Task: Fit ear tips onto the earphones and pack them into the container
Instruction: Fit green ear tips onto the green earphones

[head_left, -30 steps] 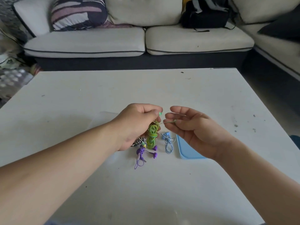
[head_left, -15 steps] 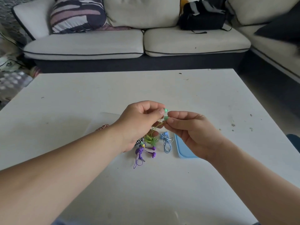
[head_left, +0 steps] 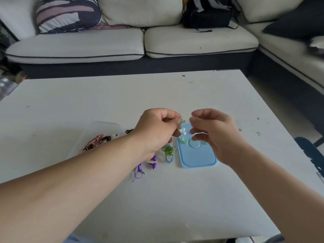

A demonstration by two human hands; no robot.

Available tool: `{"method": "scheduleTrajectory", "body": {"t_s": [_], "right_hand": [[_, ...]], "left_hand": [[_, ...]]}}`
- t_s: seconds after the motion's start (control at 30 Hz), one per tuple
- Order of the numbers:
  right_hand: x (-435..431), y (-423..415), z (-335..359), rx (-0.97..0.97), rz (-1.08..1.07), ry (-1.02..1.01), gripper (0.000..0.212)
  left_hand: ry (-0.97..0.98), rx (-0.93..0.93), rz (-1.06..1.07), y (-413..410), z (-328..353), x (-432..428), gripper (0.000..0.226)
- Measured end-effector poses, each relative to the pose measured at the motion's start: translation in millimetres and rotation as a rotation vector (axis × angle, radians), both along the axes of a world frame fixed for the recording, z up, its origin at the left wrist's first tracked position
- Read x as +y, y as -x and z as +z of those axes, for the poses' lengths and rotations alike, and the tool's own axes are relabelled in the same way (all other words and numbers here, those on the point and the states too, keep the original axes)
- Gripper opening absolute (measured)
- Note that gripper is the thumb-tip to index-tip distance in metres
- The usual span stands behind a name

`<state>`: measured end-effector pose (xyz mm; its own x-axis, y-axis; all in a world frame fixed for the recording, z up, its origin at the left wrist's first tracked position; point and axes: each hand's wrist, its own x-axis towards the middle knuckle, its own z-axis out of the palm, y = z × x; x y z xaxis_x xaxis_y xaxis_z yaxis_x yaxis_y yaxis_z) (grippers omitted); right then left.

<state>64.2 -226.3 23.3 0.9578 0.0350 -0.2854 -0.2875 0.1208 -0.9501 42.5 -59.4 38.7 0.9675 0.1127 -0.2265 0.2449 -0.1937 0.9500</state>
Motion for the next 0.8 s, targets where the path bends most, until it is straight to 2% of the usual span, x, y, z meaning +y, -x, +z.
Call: {"method": "scheduleTrajectory", "body": {"t_s": [0.1,0.2,0.27,0.37,0.5,0.6,0.8], "right_hand": [[-19.9,-10.6,-9.3,0.014,-0.187,0.262,0.015],[-31.2,-15.8,-20.3,0.025,-0.213,0.334,0.022],[-37.2,-20.1,-25.4,0.009,-0.193,0.383,0.022],[-47.3,-26.6,-39.8,-0.013,-0.069,0.629,0.01],[-52.9,-27.0,-65.8,0.019,0.103,0.896,0.016],[-52.8,-28.2,-81.2,0.029,0.122,0.978,0.016],[-54.6,-29.4,-93.2,-0.052,0.1,1.012,0.015]], "left_hand": [[-0.019,0.009,0.002,-5.7,-4.5,-9.9,0.009],[-0.058,0.006,0.005,-11.3,-9.3,-18.6,0.011],[-0.071,0.009,0.003,-13.5,-12.0,-22.7,0.011],[-0.086,0.026,-0.008,-13.9,-16.5,-25.8,0.011],[-0.097,0.053,-0.04,-11.7,-21.1,-28.1,0.011],[-0.098,0.073,-0.057,-9.6,-23.0,-27.8,0.01],[-0.098,0.092,-0.084,-5.0,-23.4,-24.9,0.008]]}}
